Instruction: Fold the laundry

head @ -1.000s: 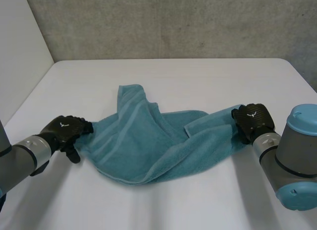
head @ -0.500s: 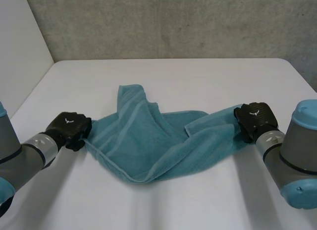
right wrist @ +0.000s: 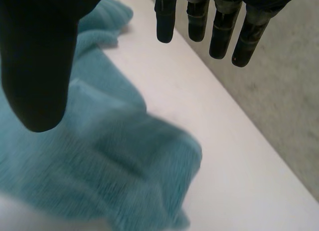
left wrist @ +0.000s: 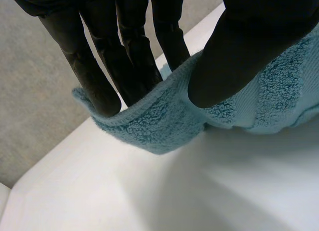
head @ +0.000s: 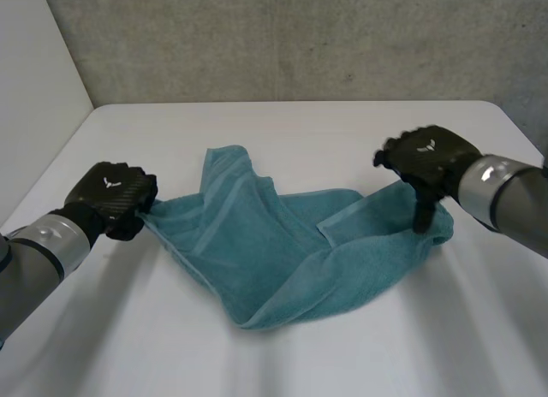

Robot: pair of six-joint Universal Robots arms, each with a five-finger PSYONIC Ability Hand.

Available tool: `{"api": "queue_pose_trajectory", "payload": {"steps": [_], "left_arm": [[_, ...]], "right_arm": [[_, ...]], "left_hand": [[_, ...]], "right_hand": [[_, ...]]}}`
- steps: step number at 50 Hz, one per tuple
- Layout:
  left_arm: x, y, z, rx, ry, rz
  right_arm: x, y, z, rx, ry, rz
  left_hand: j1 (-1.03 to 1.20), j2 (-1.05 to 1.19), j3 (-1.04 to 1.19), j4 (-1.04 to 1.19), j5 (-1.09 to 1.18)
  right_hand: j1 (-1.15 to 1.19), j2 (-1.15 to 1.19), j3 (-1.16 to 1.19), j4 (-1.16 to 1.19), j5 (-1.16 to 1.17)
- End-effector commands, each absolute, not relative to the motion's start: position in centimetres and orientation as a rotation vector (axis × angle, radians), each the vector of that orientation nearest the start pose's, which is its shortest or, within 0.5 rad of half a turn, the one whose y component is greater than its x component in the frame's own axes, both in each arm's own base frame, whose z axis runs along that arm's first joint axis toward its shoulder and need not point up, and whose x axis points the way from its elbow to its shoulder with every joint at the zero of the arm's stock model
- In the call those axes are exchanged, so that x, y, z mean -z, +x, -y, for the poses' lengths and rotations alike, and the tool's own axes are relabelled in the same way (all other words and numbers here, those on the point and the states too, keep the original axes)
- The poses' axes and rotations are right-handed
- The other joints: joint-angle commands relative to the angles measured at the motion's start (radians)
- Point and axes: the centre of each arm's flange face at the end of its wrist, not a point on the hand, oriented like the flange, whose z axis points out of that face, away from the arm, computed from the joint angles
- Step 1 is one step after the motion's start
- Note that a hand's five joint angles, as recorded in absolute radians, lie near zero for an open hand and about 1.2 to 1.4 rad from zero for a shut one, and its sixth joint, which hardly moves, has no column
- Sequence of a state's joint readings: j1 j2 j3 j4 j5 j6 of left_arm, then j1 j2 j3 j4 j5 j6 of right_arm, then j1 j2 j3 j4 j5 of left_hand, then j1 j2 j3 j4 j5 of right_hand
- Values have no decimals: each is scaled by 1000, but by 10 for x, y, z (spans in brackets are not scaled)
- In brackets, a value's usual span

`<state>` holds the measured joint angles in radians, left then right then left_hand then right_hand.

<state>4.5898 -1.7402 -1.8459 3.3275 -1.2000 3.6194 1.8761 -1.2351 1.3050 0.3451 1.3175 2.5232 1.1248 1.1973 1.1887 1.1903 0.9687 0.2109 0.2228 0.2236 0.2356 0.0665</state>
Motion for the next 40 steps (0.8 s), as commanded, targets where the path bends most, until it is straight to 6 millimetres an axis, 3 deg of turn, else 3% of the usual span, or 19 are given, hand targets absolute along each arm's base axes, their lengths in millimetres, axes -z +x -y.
{"api": "queue_pose_trajectory", "payload": {"steps": [1, 10, 18, 40], "left_arm": [[-213, -199, 269, 2043, 1076, -2219], [-230, -200, 262, 2105, 1072, -2152], [-242, -201, 261, 2163, 1046, -2131], [-242, -201, 264, 2167, 1043, -2125]], "right_arm": [[-236, 295, 290, 1655, -1519, -1995], [-200, 336, 294, 1601, -1807, -1834], [-170, 349, 302, 1569, -1928, -1791], [-141, 345, 308, 1490, -1997, -1811]], "left_hand": [[271, 199, 208, 206, 253], [271, 199, 208, 206, 253], [271, 199, 208, 206, 253], [271, 199, 208, 206, 253]], "right_hand": [[97, 85, 84, 72, 67], [276, 264, 264, 251, 246], [309, 297, 296, 284, 278], [291, 279, 278, 266, 261]]}}
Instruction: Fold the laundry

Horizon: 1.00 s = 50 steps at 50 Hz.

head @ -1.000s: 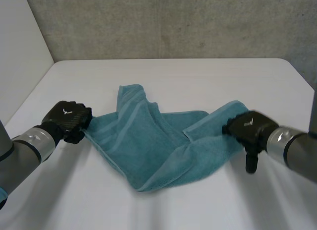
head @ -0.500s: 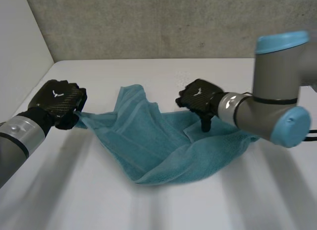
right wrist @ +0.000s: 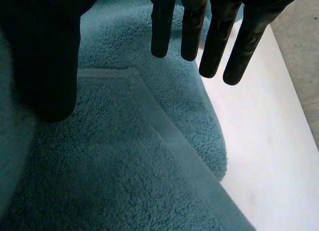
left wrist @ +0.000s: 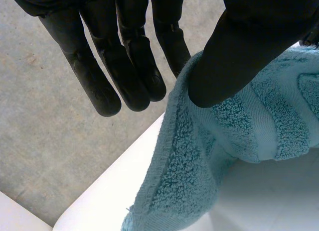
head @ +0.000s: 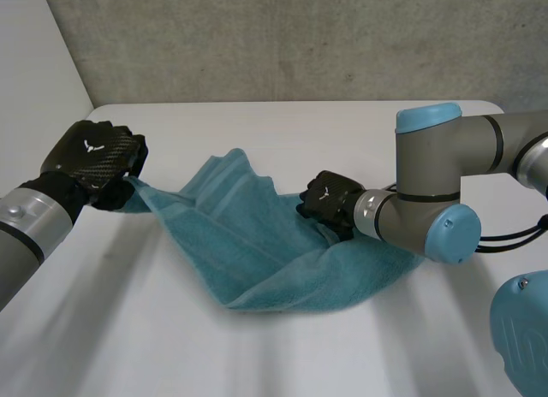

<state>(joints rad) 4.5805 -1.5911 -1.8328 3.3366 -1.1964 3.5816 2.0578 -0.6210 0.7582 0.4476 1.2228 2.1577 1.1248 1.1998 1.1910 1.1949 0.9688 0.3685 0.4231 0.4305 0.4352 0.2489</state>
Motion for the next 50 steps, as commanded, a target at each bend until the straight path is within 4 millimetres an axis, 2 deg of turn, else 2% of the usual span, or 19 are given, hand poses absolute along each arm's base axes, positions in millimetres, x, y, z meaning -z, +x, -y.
{"api": "queue_pose_trajectory", "payload": {"steps": [1, 18, 26, 27, 30, 31, 34, 40, 45, 46, 47, 50], "left_arm": [[-241, -201, 264, 2165, 1043, -2127], [-241, -200, 265, 2163, 1038, -2131], [-242, -201, 264, 2168, 1039, -2125], [-243, -201, 264, 2170, 1039, -2123], [-243, -201, 264, 2170, 1039, -2123], [-243, -201, 264, 2170, 1039, -2123], [-243, -201, 264, 2168, 1038, -2122], [-243, -199, 266, 2168, 1029, -2121], [-244, -198, 267, 2171, 1024, -2116], [-244, -198, 267, 2171, 1023, -2117], [-244, -199, 266, 2173, 1021, -2124], [-244, -199, 266, 2182, 1009, -2143]], "right_arm": [[-141, 345, 308, 1489, -2001, -1810], [-137, 343, 304, 1427, -2021, -1825], [-142, 343, 307, 1455, -2018, -1823], [-143, 342, 309, 1463, -2018, -1829], [-146, 336, 314, 1477, -2010, -1856], [-146, 333, 318, 1483, -2009, -1877], [-149, 330, 322, 1506, -2006, -1901], [-175, 324, 328, 1641, -1976, -1947], [-170, 320, 327, 1606, -1972, -1967], [-167, 318, 327, 1595, -1971, -1975], [-165, 317, 327, 1587, -1971, -1982], [-163, 318, 326, 1590, -1966, -1979]], "left_hand": [[271, 196, 205, 201, 253], [271, 196, 205, 201, 253], [271, 196, 205, 201, 253], [271, 196, 205, 201, 253], [271, 196, 205, 201, 253], [271, 196, 205, 201, 253], [271, 196, 205, 201, 253], [271, 196, 205, 201, 253], [271, 196, 205, 201, 253], [271, 196, 205, 201, 253], [271, 196, 205, 201, 253], [271, 196, 205, 201, 253]], "right_hand": [[133, 79, 71, 67, 78], [274, 220, 212, 208, 219], [632, 577, 570, 565, 577], [789, 735, 727, 723, 734], [1019, 965, 957, 952, 964], [1028, 973, 966, 961, 973], [1028, 973, 966, 961, 973], [1028, 973, 966, 961, 973], [1028, 973, 966, 961, 973], [532, 477, 470, 465, 477], [329, 275, 267, 262, 274], [216, 162, 154, 150, 161]]}}
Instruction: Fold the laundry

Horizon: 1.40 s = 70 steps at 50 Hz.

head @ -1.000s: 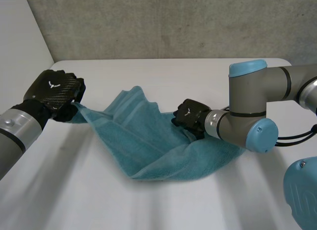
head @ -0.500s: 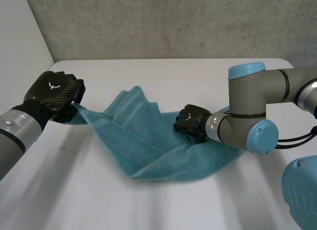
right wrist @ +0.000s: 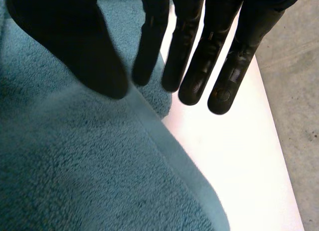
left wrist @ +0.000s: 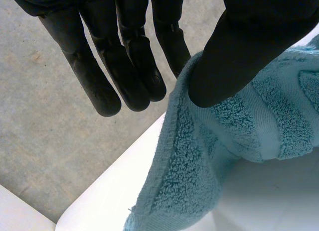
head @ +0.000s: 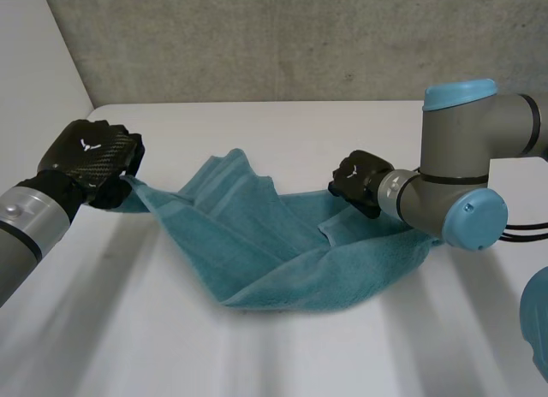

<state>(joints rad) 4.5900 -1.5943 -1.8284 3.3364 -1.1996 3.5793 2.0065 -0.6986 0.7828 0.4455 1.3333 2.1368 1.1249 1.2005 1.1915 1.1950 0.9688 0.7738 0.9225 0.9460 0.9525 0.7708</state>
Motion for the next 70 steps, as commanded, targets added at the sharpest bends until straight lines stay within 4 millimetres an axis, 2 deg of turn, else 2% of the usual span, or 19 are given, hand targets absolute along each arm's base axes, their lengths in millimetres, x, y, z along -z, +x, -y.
{"api": "queue_pose_trajectory", "payload": {"steps": [1, 3, 14, 25, 32, 41, 54, 57, 59, 61, 66, 67, 68, 70], "left_arm": [[-244, -199, 266, 2185, 1003, -2149], [-244, -200, 265, 2189, 999, -2157], [-243, -199, 266, 2190, 987, -2168], [-244, -197, 267, 2190, 981, -2166], [-243, -197, 268, 2186, 979, -2170], [-243, -197, 268, 2184, 977, -2172], [-242, -196, 269, 2184, 973, -2170], [-242, -196, 269, 2183, 973, -2172], [-242, -196, 269, 2184, 973, -2170], [-242, -195, 270, 2184, 971, -2170], [-243, -196, 270, 2185, 971, -2168], [-243, -196, 270, 2186, 971, -2166], [-245, -195, 271, 2189, 964, -2160], [-246, -194, 271, 2191, 962, -2156]], "right_arm": [[-163, 318, 326, 1594, -1964, -1979], [-163, 319, 325, 1595, -1967, -1974], [-161, 322, 327, 1601, -1966, -1969], [-147, 324, 330, 1549, -1895, -1979], [-144, 324, 332, 1547, -1894, -1985], [-142, 323, 332, 1533, -1895, -1996], [-136, 321, 330, 1495, -1906, -2010], [-136, 321, 330, 1493, -1905, -2012], [-137, 321, 330, 1495, -1907, -2011], [-140, 321, 331, 1512, -1908, -2010], [-148, 324, 335, 1577, -1866, -2008], [-157, 324, 337, 1629, -1833, -2011], [-187, 322, 340, 1753, -1742, -2015], [-208, 320, 339, 1826, -1663, -2013]], "left_hand": [[271, 196, 205, 201, 253], [271, 196, 205, 201, 253], [271, 196, 205, 201, 253], [271, 196, 205, 201, 253], [271, 196, 205, 201, 253], [271, 196, 205, 201, 253], [271, 196, 205, 201, 253], [271, 196, 205, 201, 253], [271, 196, 205, 201, 253], [271, 196, 205, 201, 253], [271, 196, 205, 201, 253], [271, 196, 205, 201, 253], [271, 196, 205, 201, 253], [271, 196, 205, 201, 253]], "right_hand": [[-259, -408, -432, -438, -431], [-328, -476, -500, -506, -499], [-348, -497, -520, -527, -520], [-339, -488, -512, -518, -511], [-301, -450, -474, -480, -473], [-123, -271, -295, -301, -294], [-113, -262, -286, -292, -285], [71, -78, -101, -108, -101], [288, 139, 115, 109, 116], [621, 472, 449, 442, 449], [622, 474, 450, 444, 451], [622, 474, 450, 444, 451], [622, 474, 450, 444, 451], [622, 474, 450, 444, 451]]}}
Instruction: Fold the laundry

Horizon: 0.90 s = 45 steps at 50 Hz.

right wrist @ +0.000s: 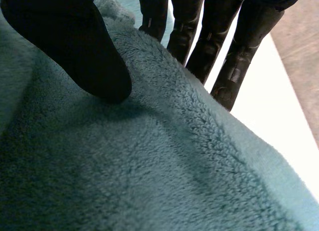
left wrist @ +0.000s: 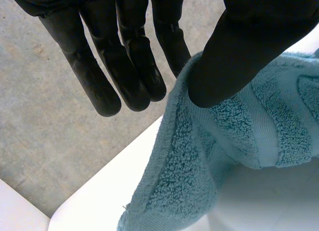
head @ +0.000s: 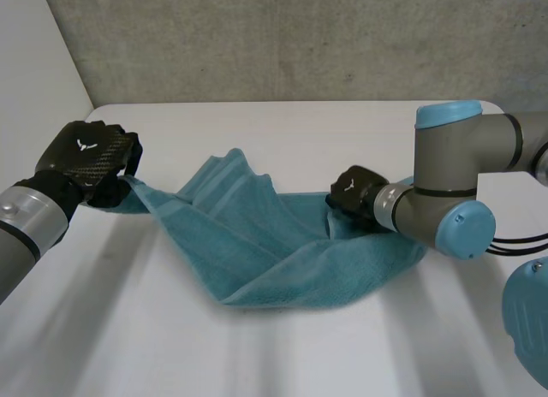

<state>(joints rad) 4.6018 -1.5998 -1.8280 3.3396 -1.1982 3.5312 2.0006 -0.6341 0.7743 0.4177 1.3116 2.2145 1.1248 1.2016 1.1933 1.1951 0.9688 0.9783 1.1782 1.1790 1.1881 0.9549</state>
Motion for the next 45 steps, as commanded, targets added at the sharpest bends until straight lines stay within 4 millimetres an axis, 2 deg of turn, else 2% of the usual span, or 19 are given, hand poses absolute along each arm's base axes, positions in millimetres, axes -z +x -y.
{"api": "queue_pose_trajectory", "payload": {"steps": [1, 4, 8, 9, 15, 17, 20, 21, 24, 25, 27, 30, 35, 37, 39, 41, 42, 43, 45], "left_arm": [[-247, -194, 271, 2194, 958, -2150], [-249, -189, 274, 2187, 930, -2146], [-255, -177, 278, 2182, 876, -2128], [-256, -175, 279, 2182, 866, -2122], [-257, -159, 279, 2133, 792, -2167], [-255, -156, 278, 2107, 781, -2194], [-247, -150, 274, 2029, 766, -2268], [-245, -149, 273, 2010, 761, -2285], [-234, -147, 269, 1930, 759, -2380], [-230, -147, 269, 1914, 759, -2400], [-214, -147, 273, 1847, 762, -2475], [-193, -152, 278, 1762, 796, -2550], [-180, -164, 294, 1719, 944, -2513], [-186, -176, 307, 1763, 1004, -2438], [-197, -184, 319, 1814, 1007, -2372], [-225, -195, 339, 1922, 962, -2240], [-225, -195, 339, 1922, 962, -2239], [-267, -202, 363, 2083, 868, -2065], [-305, -202, 378, 2219, 770, -1913]], "right_arm": [[-218, 319, 337, 1850, -1626, -2012], [-242, 308, 331, 1880, -1477, -2040], [-268, 273, 335, 1924, -1324, -2133], [-276, 256, 335, 1946, -1278, -2173], [-288, 205, 325, 1957, -1180, -2314], [-281, 186, 321, 1914, -1147, -2401], [-262, 173, 312, 1784, -1177, -2501], [-249, 167, 305, 1688, -1245, -2549], [-233, 162, 292, 1546, -1394, -2590], [-223, 161, 284, 1464, -1499, -2596], [-216, 161, 278, 1410, -1577, -2591], [-211, 162, 279, 1392, -1628, -2581], [-214, 175, 313, 1566, -1525, -2541], [-229, 184, 334, 1721, -1416, -2489], [-258, 190, 358, 1925, -1295, -2425], [-282, 192, 373, 2077, -1205, -2372], [-310, 193, 386, 2250, -1103, -2295], [-325, 193, 392, 2346, -1045, -2243], [-362, 196, 399, 2550, -928, -2088]], "left_hand": [[271, 195, 203, 201, 253], [271, 195, 203, 201, 253], [271, 195, 203, 201, 253], [271, 195, 203, 201, 253], [271, 195, 203, 201, 253], [271, 195, 203, 201, 253], [271, 195, 203, 201, 253], [271, 195, 203, 201, 253], [271, 195, 203, 201, 253], [271, 195, 203, 201, 253], [271, 195, 203, 201, 253], [271, 195, 203, 201, 253], [271, 195, 203, 201, 253], [271, 195, 203, 201, 253], [271, 195, 203, 201, 253], [271, 195, 203, 201, 253], [271, 195, 203, 201, 253], [271, 195, 203, 201, 253], [271, 195, 203, 201, 253]], "right_hand": [[418, 218, 217, 208, 267], [418, 218, 217, 208, 267], [418, 218, 217, 208, 267], [418, 218, 217, 208, 267], [418, 218, 217, 208, 267], [418, 218, 217, 208, 267], [418, 218, 217, 208, 267], [418, 218, 217, 208, 267], [418, 218, 217, 208, 267], [418, 218, 217, 208, 267], [418, 218, 217, 208, 267], [418, 218, 217, 208, 267], [418, 218, 217, 208, 267], [418, 218, 217, 208, 267], [418, 218, 217, 208, 267], [418, 218, 217, 208, 267], [418, 218, 217, 208, 267], [418, 218, 217, 208, 267], [418, 218, 217, 208, 267]]}}
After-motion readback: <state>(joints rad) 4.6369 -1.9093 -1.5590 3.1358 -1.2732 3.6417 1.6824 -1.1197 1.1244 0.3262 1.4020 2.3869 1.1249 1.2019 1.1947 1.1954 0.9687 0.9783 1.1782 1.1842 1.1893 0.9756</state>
